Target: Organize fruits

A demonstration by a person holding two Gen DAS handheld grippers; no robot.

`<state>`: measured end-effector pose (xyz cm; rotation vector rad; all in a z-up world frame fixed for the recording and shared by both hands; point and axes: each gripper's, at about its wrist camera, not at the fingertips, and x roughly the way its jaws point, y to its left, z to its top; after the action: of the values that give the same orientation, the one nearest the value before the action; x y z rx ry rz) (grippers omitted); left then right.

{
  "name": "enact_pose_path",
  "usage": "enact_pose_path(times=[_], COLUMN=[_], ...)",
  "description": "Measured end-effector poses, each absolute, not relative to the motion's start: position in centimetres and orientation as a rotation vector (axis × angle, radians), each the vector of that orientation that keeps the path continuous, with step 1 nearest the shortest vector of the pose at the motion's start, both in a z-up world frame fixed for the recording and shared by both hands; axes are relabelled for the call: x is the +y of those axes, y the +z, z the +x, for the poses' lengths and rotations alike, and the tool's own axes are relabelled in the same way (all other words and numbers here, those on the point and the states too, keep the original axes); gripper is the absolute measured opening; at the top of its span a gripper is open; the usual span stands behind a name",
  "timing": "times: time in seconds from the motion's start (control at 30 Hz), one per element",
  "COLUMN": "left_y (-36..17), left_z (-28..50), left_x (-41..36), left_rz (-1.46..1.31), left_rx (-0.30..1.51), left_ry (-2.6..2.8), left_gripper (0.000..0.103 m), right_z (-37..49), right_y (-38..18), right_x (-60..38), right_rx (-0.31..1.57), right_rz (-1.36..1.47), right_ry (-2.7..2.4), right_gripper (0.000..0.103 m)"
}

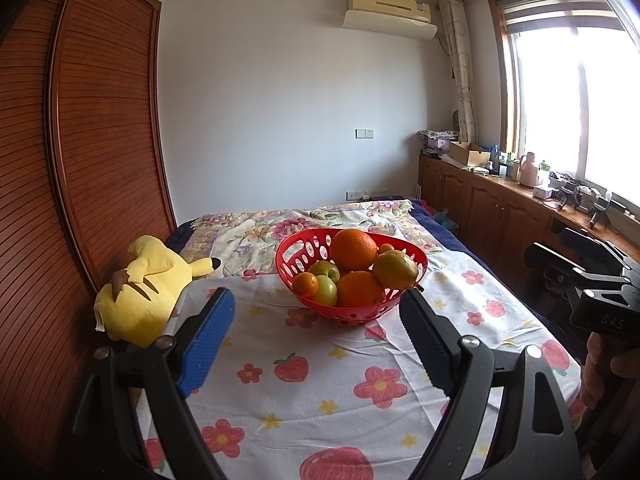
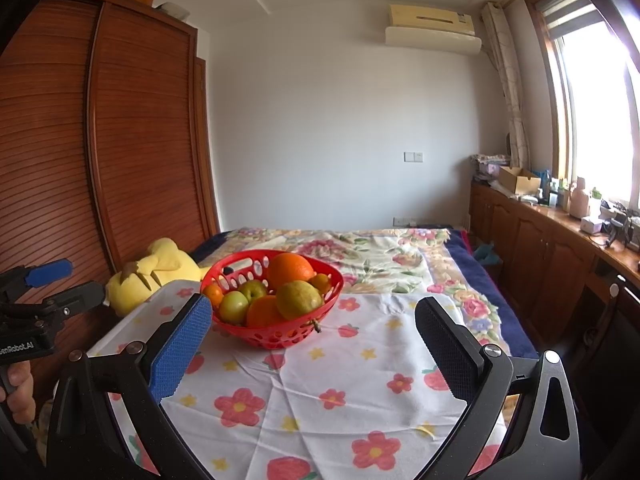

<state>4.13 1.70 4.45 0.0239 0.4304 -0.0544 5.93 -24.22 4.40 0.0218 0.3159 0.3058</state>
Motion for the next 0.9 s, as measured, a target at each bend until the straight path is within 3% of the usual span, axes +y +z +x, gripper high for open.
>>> enact_pose_path(times=[0.9], left_y=[4.76], left_z=[3.93], left_x=[1.72], left_rz=[0.02], left_rx=[0.418], left_ry=[-0.058], left_gripper=[0.085], right_z=[5.93], right_y=[4.39], right_x=[-24.25], right_rx=[0.315], right_rz=[0.022], right_ry=[0.307], right_gripper=[0.103])
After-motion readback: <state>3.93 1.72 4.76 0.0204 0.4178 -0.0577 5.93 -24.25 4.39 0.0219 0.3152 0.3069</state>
